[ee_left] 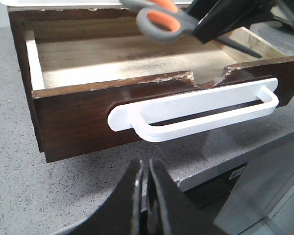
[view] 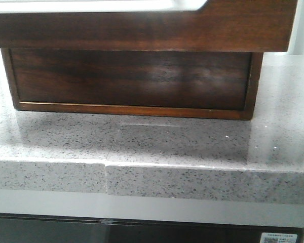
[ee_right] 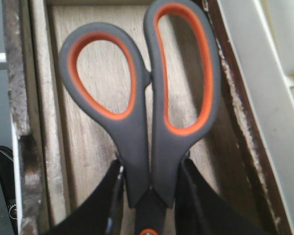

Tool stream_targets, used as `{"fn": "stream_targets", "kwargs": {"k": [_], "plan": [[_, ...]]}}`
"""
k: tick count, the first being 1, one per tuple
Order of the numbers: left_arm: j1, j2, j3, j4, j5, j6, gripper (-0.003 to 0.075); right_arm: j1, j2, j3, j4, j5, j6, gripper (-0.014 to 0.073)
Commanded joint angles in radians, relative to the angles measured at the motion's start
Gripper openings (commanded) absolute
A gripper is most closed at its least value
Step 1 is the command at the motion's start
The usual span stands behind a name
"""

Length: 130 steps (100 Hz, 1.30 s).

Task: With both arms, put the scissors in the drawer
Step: 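Carry the scissors over the open drawer with the right gripper, then lower the scissors into the drawer and open the right gripper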

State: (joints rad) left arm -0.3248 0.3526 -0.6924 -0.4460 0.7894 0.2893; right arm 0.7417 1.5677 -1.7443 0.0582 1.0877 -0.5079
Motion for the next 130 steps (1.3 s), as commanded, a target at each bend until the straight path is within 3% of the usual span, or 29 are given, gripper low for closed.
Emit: {"fn": "stream_targets", "kwargs": {"k": [1,32,56,66,90,97,108,130], "plan": [[-0.008,0.017,-0.035,-0.031,-0.063,0.001,-0.002,0.0,-0.02,-0.03,-0.017,-0.066,-0.018,-0.0066],[-0.008,0.017,-0.035,-0.033,-0.063,0.001,-0.002,-0.002,0.004,-0.03,-0.035,-0.073,-0.018,-0.0049],[-0.008,0.017,-0.035,-0.04,-0.054,0.001,-0.002,-0.002,0.004,-0.03,-0.035,-0.073,-0.014,0.0238],[-0.008,0.017,-0.035,-0.04,-0.054,0.001,-0.002,-0.002,0.004,-0.03,-0.035,-0.073,-0.009,0.0286],[-0.008,0.017,-0.035,-0.04,-0.054,0.001,-0.002,-0.002,-0.027,-0.03,-0.033,-0.073,0.01,0.0253],[-0.008,0.017,-0.035,-0.04,-0.054,0.001,-0.002,-0.002,-0.056,-0.03,-0.026,-0.071,0.028,0.0157],[-0.008,0.017,-0.035,-0.032,-0.054,0.001,-0.002,-0.002,-0.129,-0.03,0.02,-0.071,0.05,-0.0071],[-0.008,-0.016,-0.019,0.005,-0.064,0.001,-0.002,-0.002,-0.319,0.011,0.099,-0.012,0.058,-0.0044]]}}
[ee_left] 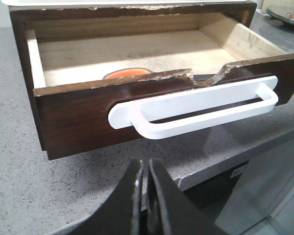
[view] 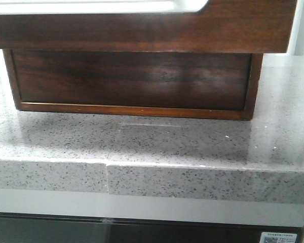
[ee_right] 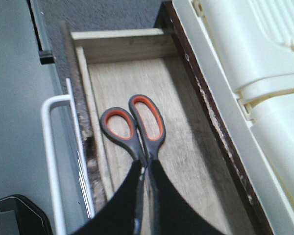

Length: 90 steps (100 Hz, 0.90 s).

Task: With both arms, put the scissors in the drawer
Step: 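Lower the scissors into the drawer and open the right gripper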

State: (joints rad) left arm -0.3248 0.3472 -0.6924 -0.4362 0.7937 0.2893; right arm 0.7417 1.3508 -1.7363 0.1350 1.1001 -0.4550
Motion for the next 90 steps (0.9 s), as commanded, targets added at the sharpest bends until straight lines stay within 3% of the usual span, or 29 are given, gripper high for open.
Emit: {"fn": "stream_targets", "kwargs": {"k": [1,13,24,42,55,90], "plan": [[-0.008,-0.014,-0.017,-0.004,-0.069,0.001,-0.002,-0.002,-0.109,0.015,0.022,-0.024,0.005,-0.0044],[-0.008,-0.072,0.02,0.011,-0.114,0.001,-0.002,-0.002,-0.269,0.174,-0.013,-0.059,0.02,-0.0044],[-0.008,-0.132,0.07,0.011,-0.165,0.0,-0.002,-0.004,-0.448,0.379,-0.086,-0.181,0.09,-0.0044],[-0.008,-0.209,0.146,-0.008,-0.243,0.0,-0.002,-0.004,-0.756,0.742,-0.267,-0.412,0.229,-0.0045],[-0.008,-0.216,0.174,-0.008,-0.249,0.0,-0.002,-0.004,-0.923,0.931,-0.391,-0.462,0.33,-0.0045],[-0.008,-0.216,0.182,-0.008,-0.247,0.0,-0.002,-0.004,-1.162,1.042,-0.398,-0.399,0.354,-0.0045]]}}
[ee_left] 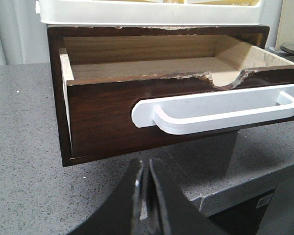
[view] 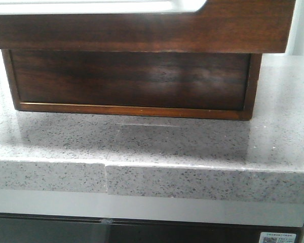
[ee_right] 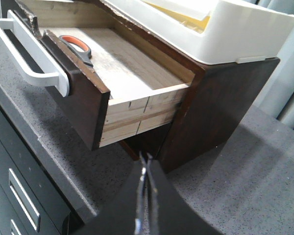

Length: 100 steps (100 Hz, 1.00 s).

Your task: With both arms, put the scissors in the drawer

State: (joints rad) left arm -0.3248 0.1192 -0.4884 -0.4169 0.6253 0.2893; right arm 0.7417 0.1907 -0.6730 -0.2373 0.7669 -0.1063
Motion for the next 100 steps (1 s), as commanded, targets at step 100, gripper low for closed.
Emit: {"fn": "stream_targets", "kwargs": {"k": [100], "plan": [[0.207,-0.156,0.403,0.24,-0.515,-0.038,-0.002,-0.004,-0.004,-0.021,-0.026,-0.062,0.005,-0.0045]]}}
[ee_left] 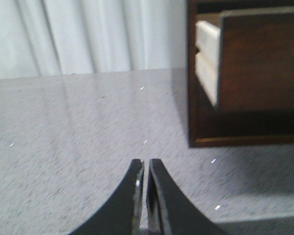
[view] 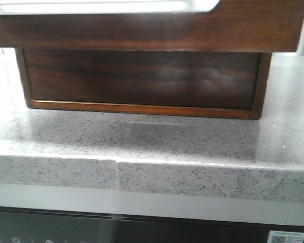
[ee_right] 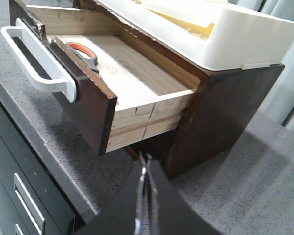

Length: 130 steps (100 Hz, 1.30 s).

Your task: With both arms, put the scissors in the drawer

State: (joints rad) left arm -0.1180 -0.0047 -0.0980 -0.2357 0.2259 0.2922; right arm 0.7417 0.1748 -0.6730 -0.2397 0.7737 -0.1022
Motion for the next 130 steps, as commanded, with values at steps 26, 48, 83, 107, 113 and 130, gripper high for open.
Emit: {"fn": "stream_targets", "kwargs": {"k": [26,48,83,107,113,130], "plan": [[-0.042,-0.032,0.114,0.296,-0.1,-0.453,-0.002,-0.004,0.012,-0.021,-0.023,-0.065,0.001,-0.0045],[-0.105,-0.032,0.114,0.313,0.017,-0.455,-0.002,-0.004,0.012,-0.021,-0.023,-0.065,0.001,-0.0045],[-0.11,-0.032,0.114,0.285,0.054,-0.455,-0.002,-0.004,0.012,-0.021,-0.023,-0.065,0.001,-0.0045],[-0.11,-0.032,0.114,0.285,0.054,-0.455,-0.002,-0.004,0.012,-0.021,-0.023,-0.065,0.001,-0.0045],[-0.11,-0.032,0.114,0.285,0.054,-0.455,-0.002,-0.004,0.012,-0.021,-0.023,-0.065,0.001,-0.0045],[-0.11,-0.032,0.114,0.285,0.054,-0.455,-0.002,-0.009,0.012,-0.012,-0.023,-0.072,0.001,-0.0045]]}}
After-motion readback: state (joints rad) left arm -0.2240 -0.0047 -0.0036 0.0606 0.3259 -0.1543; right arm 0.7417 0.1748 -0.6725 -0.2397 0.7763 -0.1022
